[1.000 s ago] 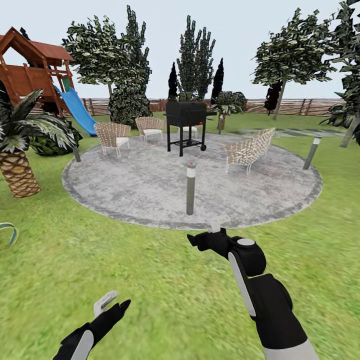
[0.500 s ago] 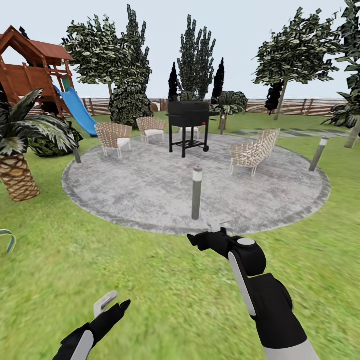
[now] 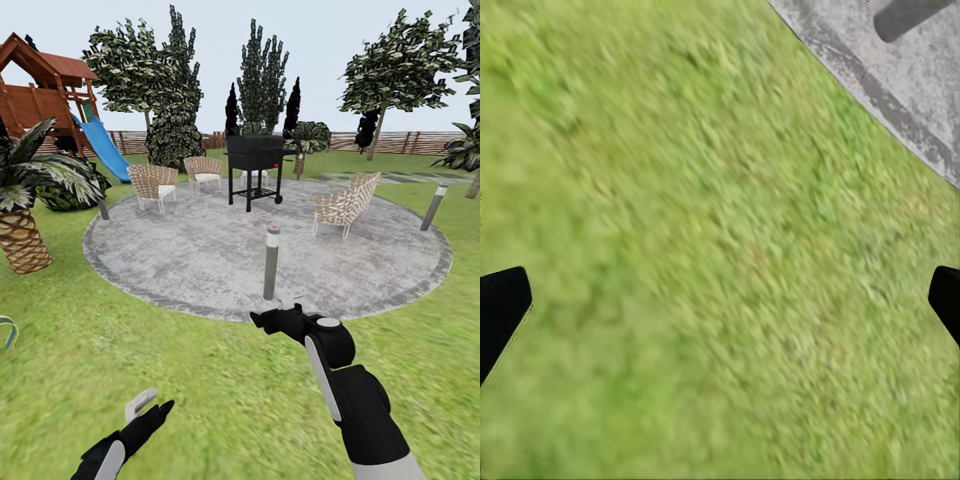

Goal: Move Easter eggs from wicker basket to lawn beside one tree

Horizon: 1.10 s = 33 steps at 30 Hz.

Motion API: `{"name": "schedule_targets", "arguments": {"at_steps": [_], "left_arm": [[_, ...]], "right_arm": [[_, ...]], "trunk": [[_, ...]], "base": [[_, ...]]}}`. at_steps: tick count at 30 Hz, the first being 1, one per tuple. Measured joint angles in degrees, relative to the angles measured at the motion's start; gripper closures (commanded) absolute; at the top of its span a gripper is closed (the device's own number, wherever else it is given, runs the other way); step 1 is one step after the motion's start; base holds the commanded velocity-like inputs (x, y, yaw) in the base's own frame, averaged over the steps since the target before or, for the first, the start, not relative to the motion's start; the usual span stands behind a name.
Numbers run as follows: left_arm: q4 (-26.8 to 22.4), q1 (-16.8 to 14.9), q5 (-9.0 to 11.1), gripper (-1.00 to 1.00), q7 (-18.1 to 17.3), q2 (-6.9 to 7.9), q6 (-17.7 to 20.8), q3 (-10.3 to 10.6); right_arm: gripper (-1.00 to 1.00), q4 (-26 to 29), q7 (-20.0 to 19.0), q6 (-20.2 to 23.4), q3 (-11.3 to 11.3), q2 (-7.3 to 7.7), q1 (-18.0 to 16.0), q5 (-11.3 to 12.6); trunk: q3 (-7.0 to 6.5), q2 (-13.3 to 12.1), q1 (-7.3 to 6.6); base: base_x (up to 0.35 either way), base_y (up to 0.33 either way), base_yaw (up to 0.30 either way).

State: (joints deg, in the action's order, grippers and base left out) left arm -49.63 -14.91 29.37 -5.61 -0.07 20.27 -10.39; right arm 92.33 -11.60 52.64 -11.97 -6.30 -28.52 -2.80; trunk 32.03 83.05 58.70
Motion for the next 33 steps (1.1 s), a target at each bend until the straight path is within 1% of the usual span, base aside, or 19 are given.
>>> {"name": "schedule_targets", "arguments": {"at_steps": [33], "left_arm": [[0.7, -0.1, -0.1, -1.00, 0.1, 0.07, 0.0, 0.1]], "right_arm": [[-1.00, 0.0, 0.0, 0.0, -0.1, 0.09, 0.0, 0.0]], "trunk": [[0.00, 0.0, 0.00]], "base": [[0.257, 0.186, 0.000]]}}
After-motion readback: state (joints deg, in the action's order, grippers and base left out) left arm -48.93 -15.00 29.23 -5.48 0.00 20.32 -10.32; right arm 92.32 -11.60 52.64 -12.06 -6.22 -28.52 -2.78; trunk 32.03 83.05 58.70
